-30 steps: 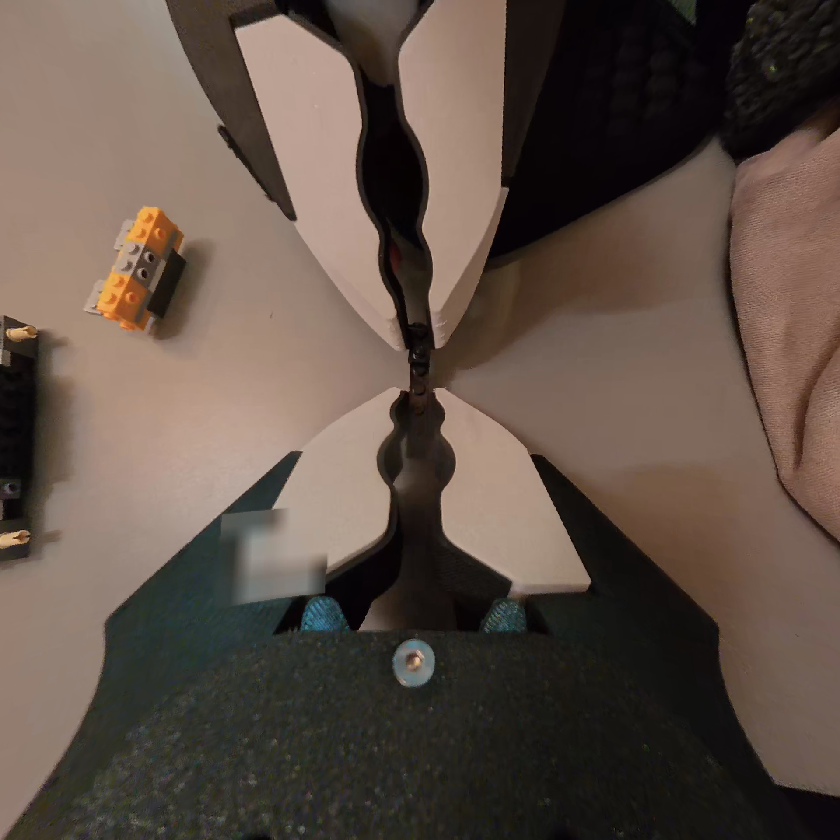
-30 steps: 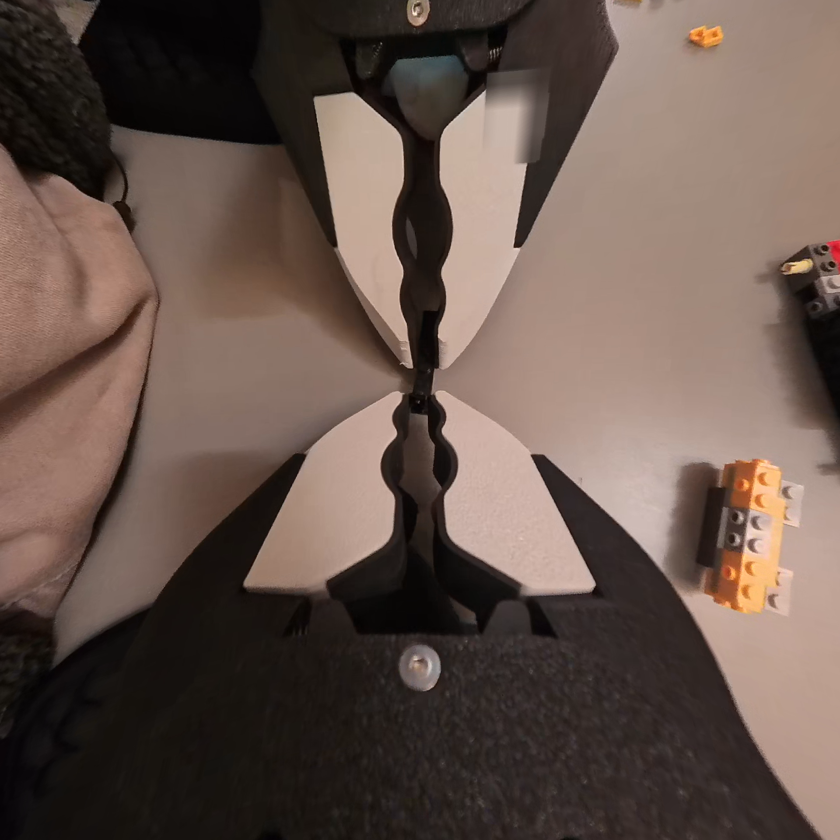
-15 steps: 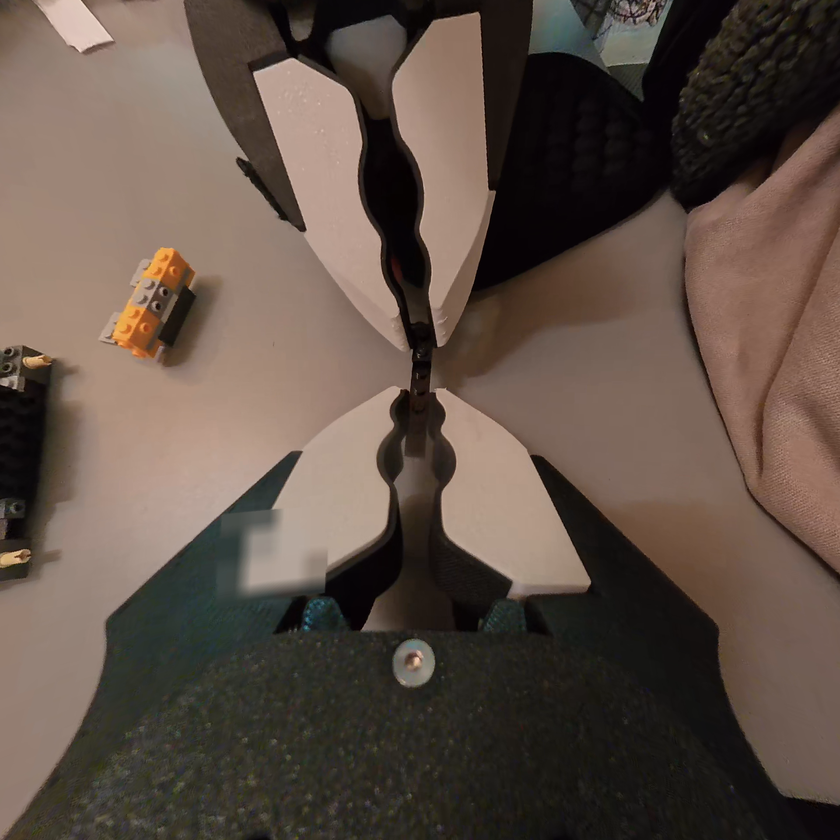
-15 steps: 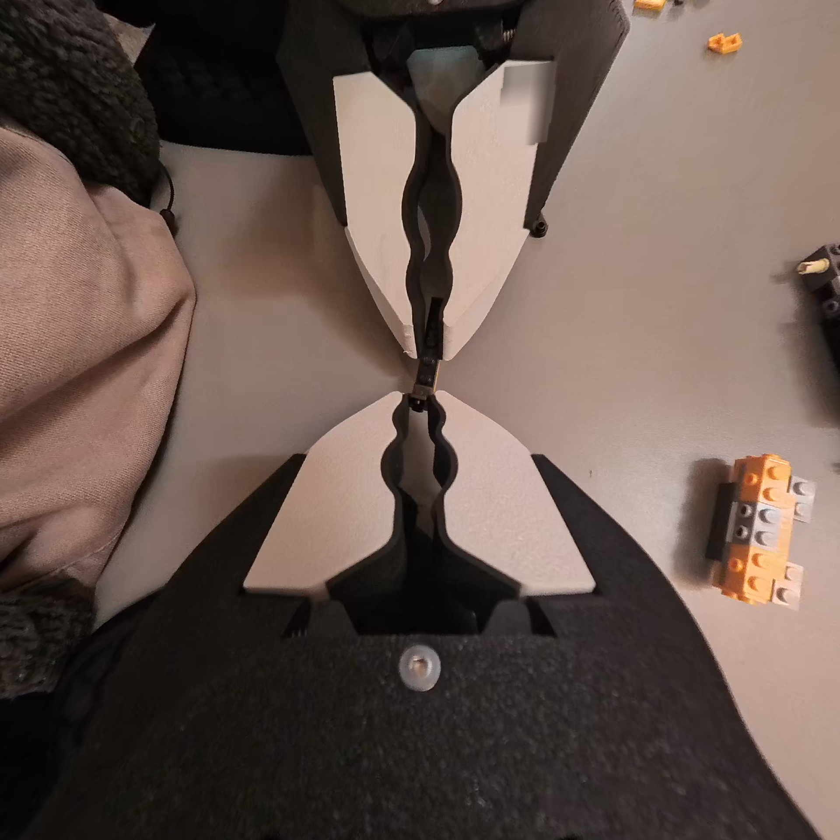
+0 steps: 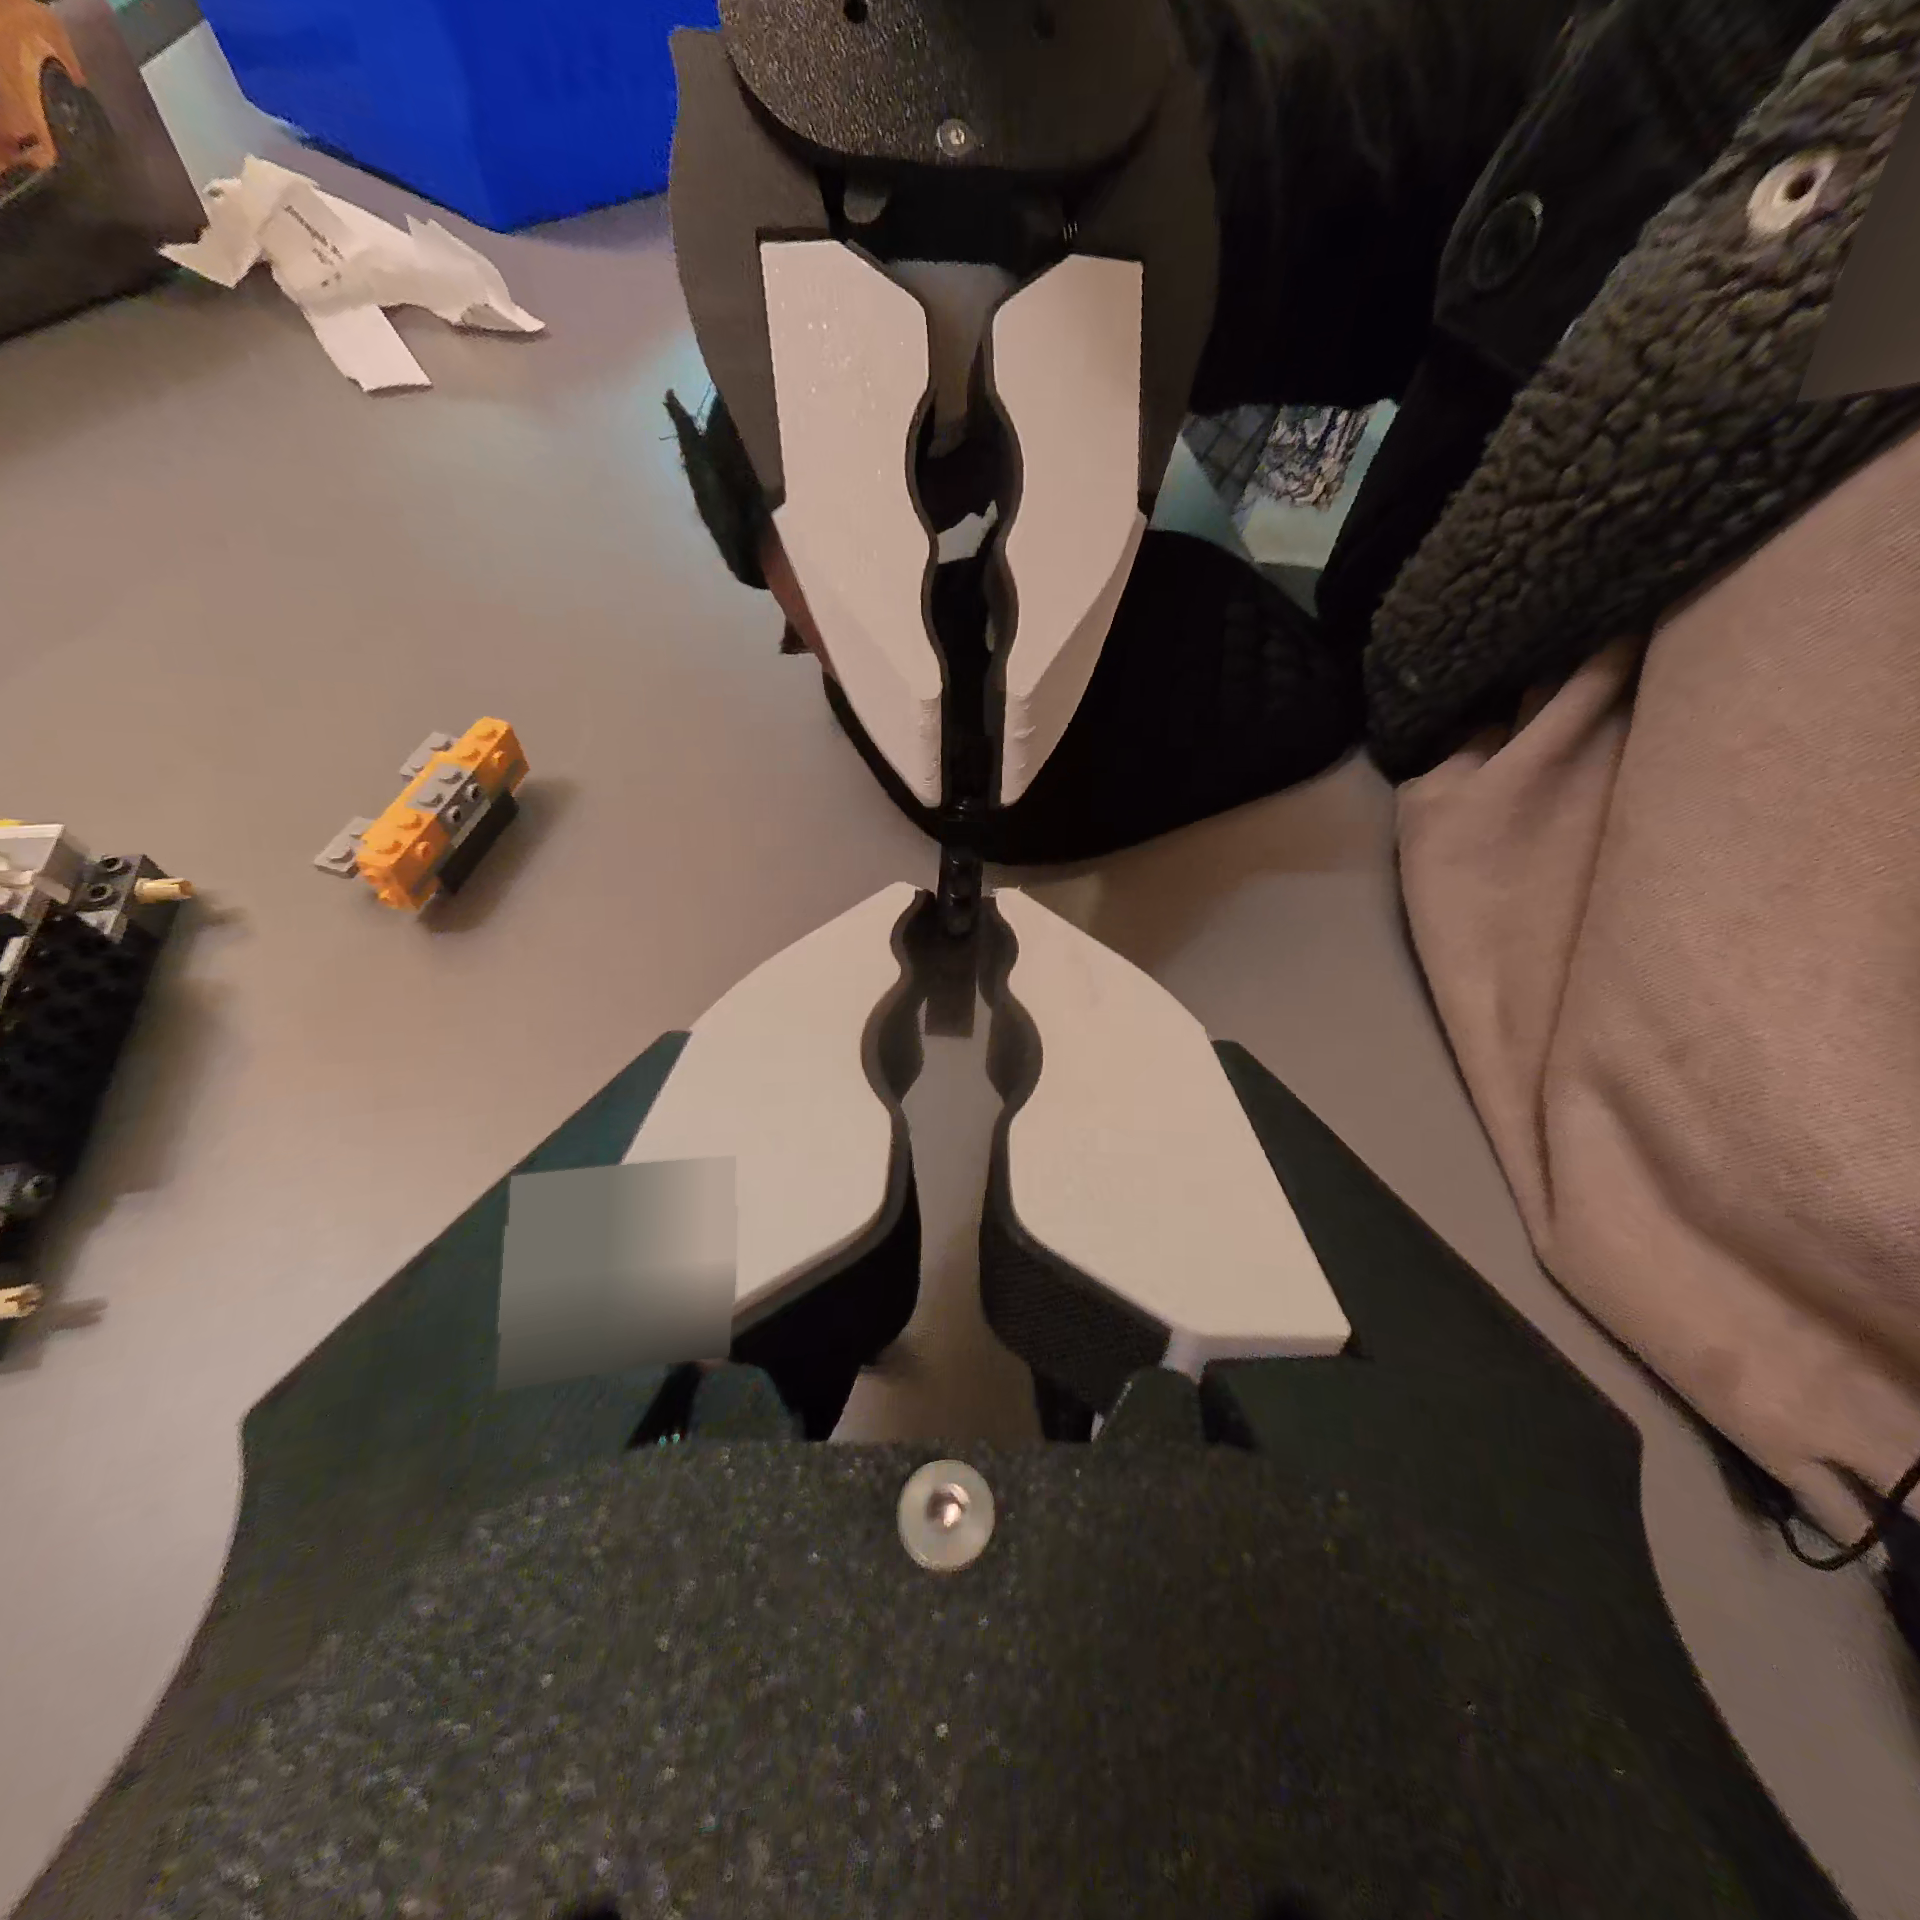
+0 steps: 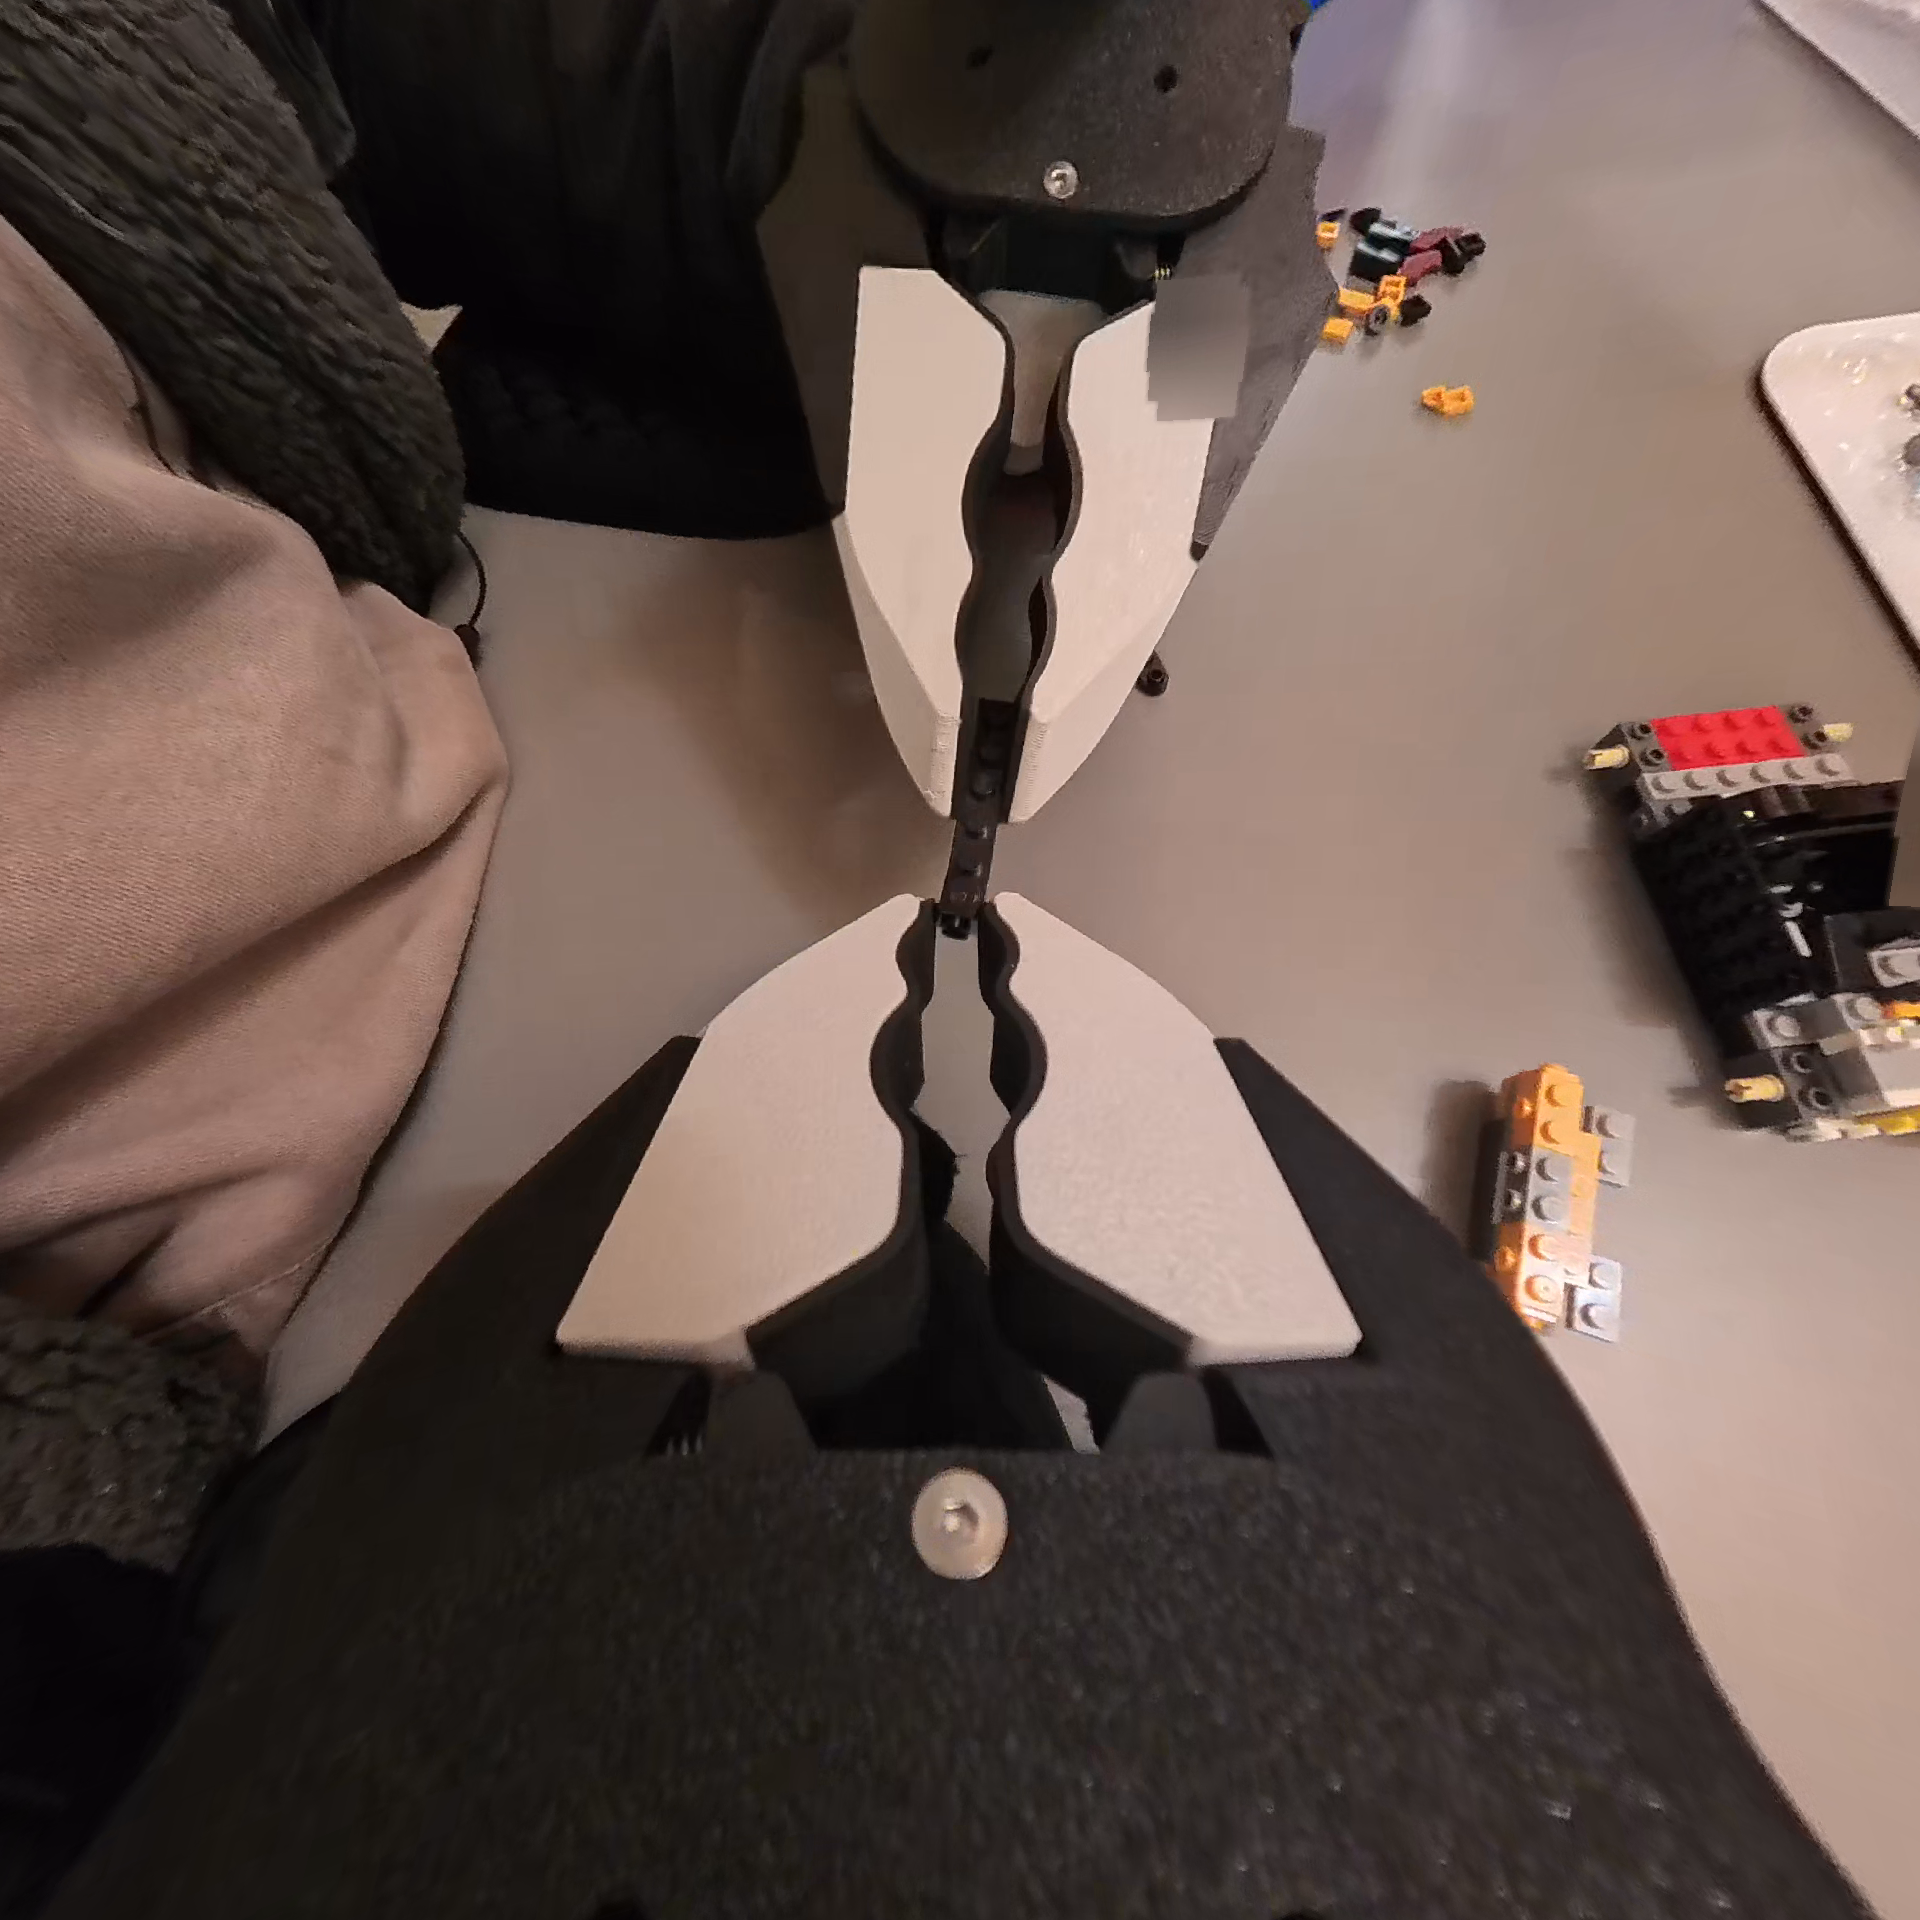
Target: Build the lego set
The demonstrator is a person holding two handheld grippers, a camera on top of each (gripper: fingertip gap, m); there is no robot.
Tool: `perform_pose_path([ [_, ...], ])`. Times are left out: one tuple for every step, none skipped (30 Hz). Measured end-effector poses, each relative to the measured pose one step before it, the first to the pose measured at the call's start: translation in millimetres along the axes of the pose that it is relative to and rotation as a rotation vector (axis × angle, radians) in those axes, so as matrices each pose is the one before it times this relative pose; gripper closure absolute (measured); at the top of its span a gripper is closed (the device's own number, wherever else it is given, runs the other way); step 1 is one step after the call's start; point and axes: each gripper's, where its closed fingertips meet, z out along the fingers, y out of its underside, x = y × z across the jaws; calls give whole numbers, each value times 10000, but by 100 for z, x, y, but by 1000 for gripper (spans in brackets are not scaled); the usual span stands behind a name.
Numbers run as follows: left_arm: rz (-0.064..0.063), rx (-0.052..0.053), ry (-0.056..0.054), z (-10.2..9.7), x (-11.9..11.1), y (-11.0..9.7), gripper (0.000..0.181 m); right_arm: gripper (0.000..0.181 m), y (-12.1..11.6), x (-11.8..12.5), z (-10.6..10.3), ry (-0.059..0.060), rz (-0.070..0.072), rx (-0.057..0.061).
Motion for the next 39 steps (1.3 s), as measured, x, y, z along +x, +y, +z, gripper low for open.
perform_pose_path([
  [-47, 75, 119, -31, 173, -130, 173, 174, -131, -165, -107, -83, -39, -23],
  [3, 54, 32, -23, 97, -122, 173, 174, -69, -104, -44, -31, -35, -49],
  [-10, 38, 1, -44, 27, -115, 173, 174, 17, -14, -37, 20, -48, -105],
  [-47, 78, 38, -82, 33, -174, 173, 174, -11, -40, -40, -1, -50, -102],
  [-41, 86, 59, -87, 76, -167, 173, 174, 28, -72, -51, -41, -34, -132],
  [-8, 47, 15, -38, 43, -105, 173, 174, 6, -34, -24, -17, -40, -134],
  [15, -12, -15, 35, 26, -1, 173, 174, 116, -36, 43, -11, -54, -204],
  [0, -38, 20, 45, 53, 59, 173, 174, 113, -83, 69, -27, -83, -198],
  [-15, 16, 16, -5, 22, -5, 173, 174, -3, -21, 36, 26, -112, -85],
  [-34, 57, 27, -74, 7, -71, 173, 174, -115, 5, -21, 31, -40, 27],
  [-23, 66, -2, -66, 7, -120, 173, 174, -92, 15, -66, 10, 17, 24],
  [15, 21, -31, -7, -11, -65, 173, 174, -39, 31, -69, 17, 10, -11],
  [11, -15, -17, 11, 1, -15, 173, 174, 17, 7, -3, 19, -2, -39],
  [2, 0, -3, 9, 16, -10, 173, 174, 25, -25, 42, 20, -7, -27],
  [-26, -11, 10, 18, 19, 1, 173, 174, 54, -26, 78, 10, 10, -42],
  [-9, -27, -24, 28, -35, 48, 173, 174, 84, 24, 94, 48, -4, -49],
  [-17, -23, -24, 22, -28, 46, 173, 174, 87, 30, 71, 54, -19, -42],
  [-23, -10, -11, 15, -24, 21, 173, 174, 43, 15, 40, 35, -8, -36],
  [-21, 6, -16, 1, -26, -10, 174, 174, 16, 10, 30, 38, -13, -22],
  [-27, -1, -35, -8, -65, -4, 174, 174, 22, 73, 36, 73, -21, -43],
  [-31, -15, -9, -2, -42, 26, 174, 174, 35, 45, 55, 66, -63, -47],
  [-21, -2, -11, -6, -43, 28, 174, 174, 22, 35, 61, 72, -67, -38],
  [-14, 5, -19, -18, -47, 28, 174, 174, 13, 54, 65, 77, -59, -10],
  [-36, 18, -16, -34, -50, -16, 174, 174, -7, 64, 40, 74, -24, 16],
  [-44, 45, -14, -48, -56, -53, 175, 174, -33, 74, -7, 67, -11, 41],
  [-59, 59, -7, -45, -55, -83, 175, 174, -60, 92, -30, 92, -31, 48],
  [-33, 25, -1, -24, -41, -42, 175, 174, -26, 62, -6, 85, -43, 22],
  [32, -23, -33, -1, -49, 39, 175, 174, 22, 46, 16, 91, -68, -25],
  [64, -58, -34, 37, -29, 69, 175, 174, 57, 5, 33, 69, -93, -47],
  [52, -32, -28, 27, -10, 47, 175, 174, 34, -1, 17, 45, -86, -30],
  [-2, 17, -37, -4, -78, -1, 175, 174, -14, 73, -32, 61, -45, -3],
  [-78, 55, 7, -33, -64, -37, 175, 173, -55, 94, -44, 56, 3, 25],
  [-108, 53, 44, -45, -56, -24, 174, 173, -51, 117, -23, 60, 6, 13],
  [-81, 36, 9, -26, -78, 16, 174, 171, 1, 137, 15, 96, -45, -28],
  [-77, 14, 29, 6, -27, 20, 174, 171, 8, 76, 18, 62, -64, -30],
  [-82, 31, 43, 9, 5, 3, 174, 170, -20, 55, 1, 23, -19, -11],
  [-65, 40, 27, 3, -25, -15, 174, 169, -27, 54, -14, 3, 17, 13],
  [-40, 35, 15, -25, -20, -23, 174, 169, -35, 53, -23, -2, 27, 19],
  [-16, 25, 0, -22, -27, -18, 174, 168, -20, 37, -24, 1, 11, 12],
])
